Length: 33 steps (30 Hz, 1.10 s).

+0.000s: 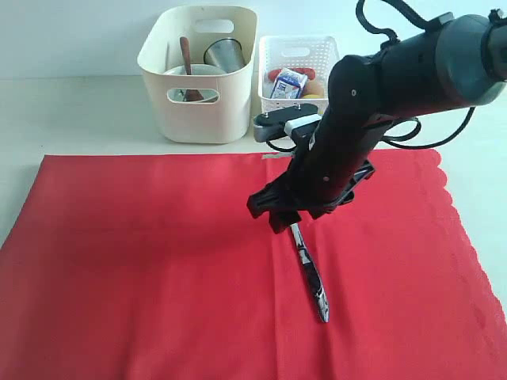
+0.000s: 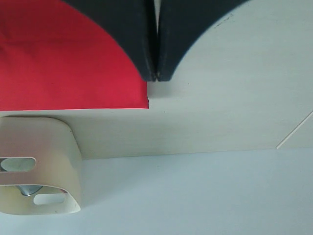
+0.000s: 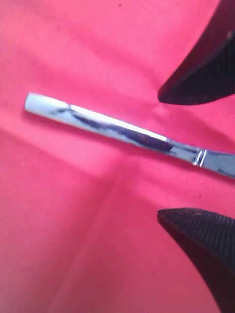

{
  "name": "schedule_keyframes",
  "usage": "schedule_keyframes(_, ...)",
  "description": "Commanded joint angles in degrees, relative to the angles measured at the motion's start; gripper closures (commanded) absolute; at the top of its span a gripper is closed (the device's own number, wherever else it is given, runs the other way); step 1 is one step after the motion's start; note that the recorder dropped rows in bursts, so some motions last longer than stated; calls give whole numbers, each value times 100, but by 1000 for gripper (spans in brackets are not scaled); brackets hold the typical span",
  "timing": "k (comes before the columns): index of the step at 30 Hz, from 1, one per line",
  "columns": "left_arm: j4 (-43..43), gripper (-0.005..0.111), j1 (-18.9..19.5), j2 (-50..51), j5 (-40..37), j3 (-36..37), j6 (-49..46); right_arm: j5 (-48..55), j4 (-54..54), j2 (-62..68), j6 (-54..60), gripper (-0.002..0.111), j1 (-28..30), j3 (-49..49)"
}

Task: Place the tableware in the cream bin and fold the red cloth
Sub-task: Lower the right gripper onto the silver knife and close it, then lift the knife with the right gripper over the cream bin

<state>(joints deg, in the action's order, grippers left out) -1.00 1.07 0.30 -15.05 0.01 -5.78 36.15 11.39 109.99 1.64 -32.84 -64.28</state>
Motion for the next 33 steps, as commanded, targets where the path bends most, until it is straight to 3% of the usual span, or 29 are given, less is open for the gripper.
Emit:
schedule_keyframes(1,-53,104,15,-30,5,-1,-2,-287,172,54,281,49,-2,65)
schedule_keyframes(10,-53,104,15,-30,5,-1,-2,-453,20,560,333,52,-78,86)
schedule_keyframes(18,-53,104,15,-30,5,-1,-2,-426,20,588,333,92,-78,86)
schedule_keyframes(23,-53,104,15,-30,5,-1,-2,-292,20,588,333,108,-78,86)
schedule_keyframes(33,-53,104,15,-30,5,-1,-2,-197,20,153,319,108,-78,86)
